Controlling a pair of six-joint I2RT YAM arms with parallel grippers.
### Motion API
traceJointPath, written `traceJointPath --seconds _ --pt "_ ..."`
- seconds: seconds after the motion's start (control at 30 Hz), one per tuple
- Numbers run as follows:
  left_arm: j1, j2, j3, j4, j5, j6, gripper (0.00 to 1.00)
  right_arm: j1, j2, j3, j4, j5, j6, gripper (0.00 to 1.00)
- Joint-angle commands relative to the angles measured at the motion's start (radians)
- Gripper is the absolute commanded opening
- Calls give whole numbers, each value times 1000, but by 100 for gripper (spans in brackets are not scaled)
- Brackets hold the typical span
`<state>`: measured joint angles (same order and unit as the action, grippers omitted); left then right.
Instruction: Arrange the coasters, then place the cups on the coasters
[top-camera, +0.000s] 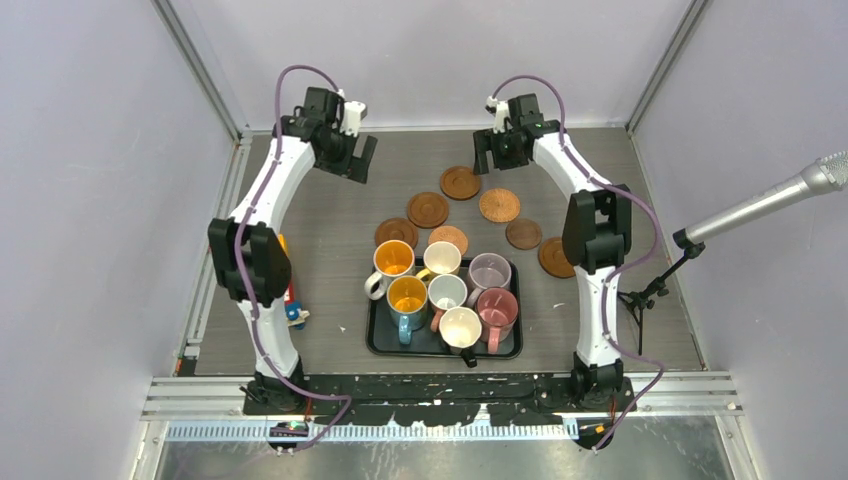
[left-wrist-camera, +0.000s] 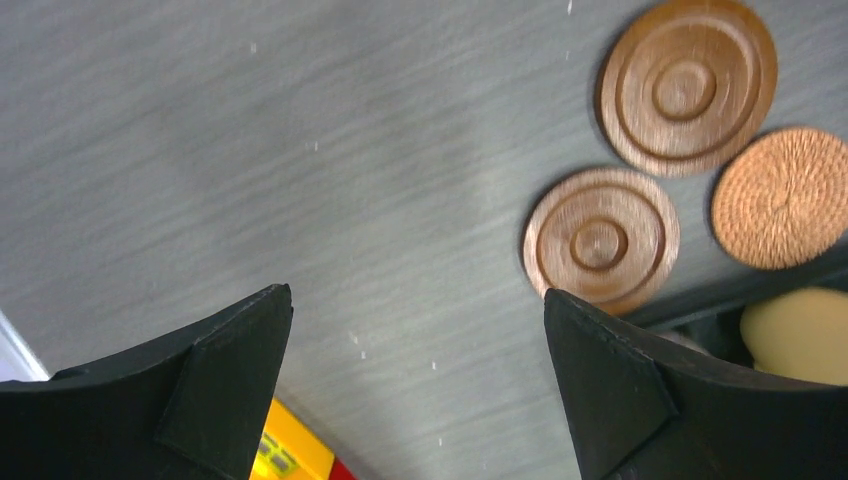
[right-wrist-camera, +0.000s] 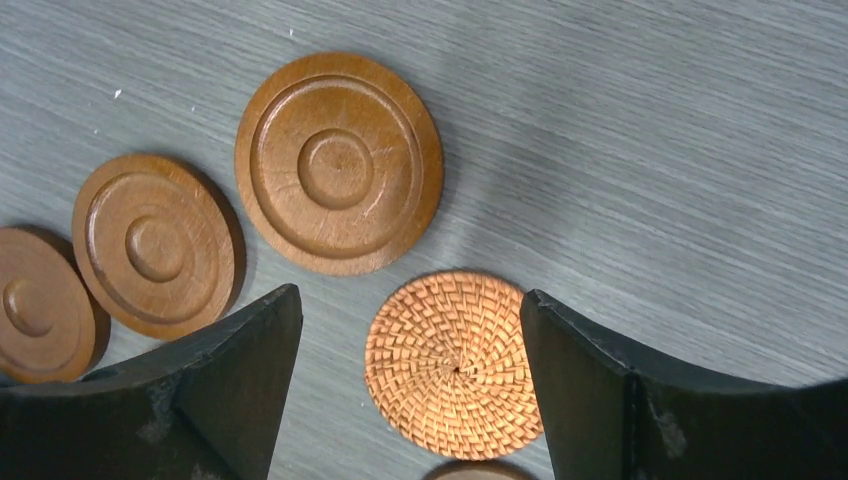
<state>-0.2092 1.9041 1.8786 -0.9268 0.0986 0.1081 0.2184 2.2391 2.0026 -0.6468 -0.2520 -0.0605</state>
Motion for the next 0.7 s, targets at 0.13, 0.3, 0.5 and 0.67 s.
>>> traceJointPath --seconds 0.13,0.3,0.5,0.67 --pt "-89 292 297 64 84 -9 99 15 80 125 34 16 51 84" --pt "-145 421 396 70 130 -33 94 24 96 137 -6 11 31 83" --pt "-201 482 373 96 126 -19 93 37 102 110 -16 5 4 83" --pt "-223 503 331 103 106 -16 93 49 131 122 -16 14 9 83"
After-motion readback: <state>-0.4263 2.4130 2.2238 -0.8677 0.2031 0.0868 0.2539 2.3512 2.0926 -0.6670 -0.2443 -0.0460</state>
